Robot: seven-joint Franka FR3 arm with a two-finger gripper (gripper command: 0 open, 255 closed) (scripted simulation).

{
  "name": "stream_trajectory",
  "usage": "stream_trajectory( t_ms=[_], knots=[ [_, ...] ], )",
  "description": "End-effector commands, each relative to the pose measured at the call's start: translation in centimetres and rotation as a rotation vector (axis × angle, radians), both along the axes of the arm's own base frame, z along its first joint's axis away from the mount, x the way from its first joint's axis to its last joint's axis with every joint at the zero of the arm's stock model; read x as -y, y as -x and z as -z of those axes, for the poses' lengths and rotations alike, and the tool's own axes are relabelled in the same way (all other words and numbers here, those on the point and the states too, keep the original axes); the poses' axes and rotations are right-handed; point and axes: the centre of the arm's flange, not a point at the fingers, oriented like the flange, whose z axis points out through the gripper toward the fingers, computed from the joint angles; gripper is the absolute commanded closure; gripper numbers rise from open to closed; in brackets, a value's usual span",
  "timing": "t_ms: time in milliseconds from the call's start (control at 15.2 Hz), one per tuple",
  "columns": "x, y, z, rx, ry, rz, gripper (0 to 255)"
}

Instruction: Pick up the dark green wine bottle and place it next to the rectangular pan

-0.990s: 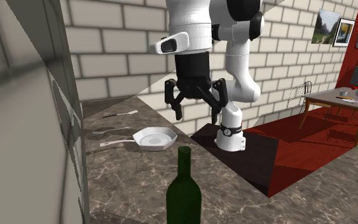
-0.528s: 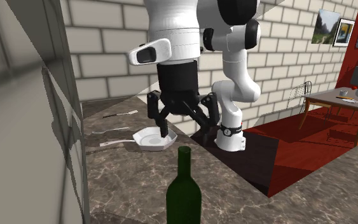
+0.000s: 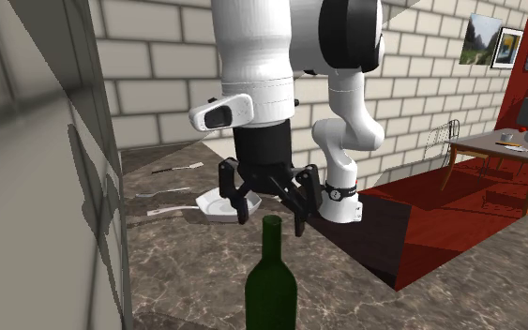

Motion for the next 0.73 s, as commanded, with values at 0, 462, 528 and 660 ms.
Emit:
stream_trajectory(
  t_ms=[0,462,528,660],
  knots=[
    [-0.08,0.04,0.16,0.001,0.000,0.000,0],
    [-0.08,0.04,0.15,0.001,0.000,0.000,255],
    [-0.08,0.04,0.15,0.001,0.000,0.000,255],
    [-0.08,0.04,0.16,0.001,0.000,0.000,255]
  ],
)
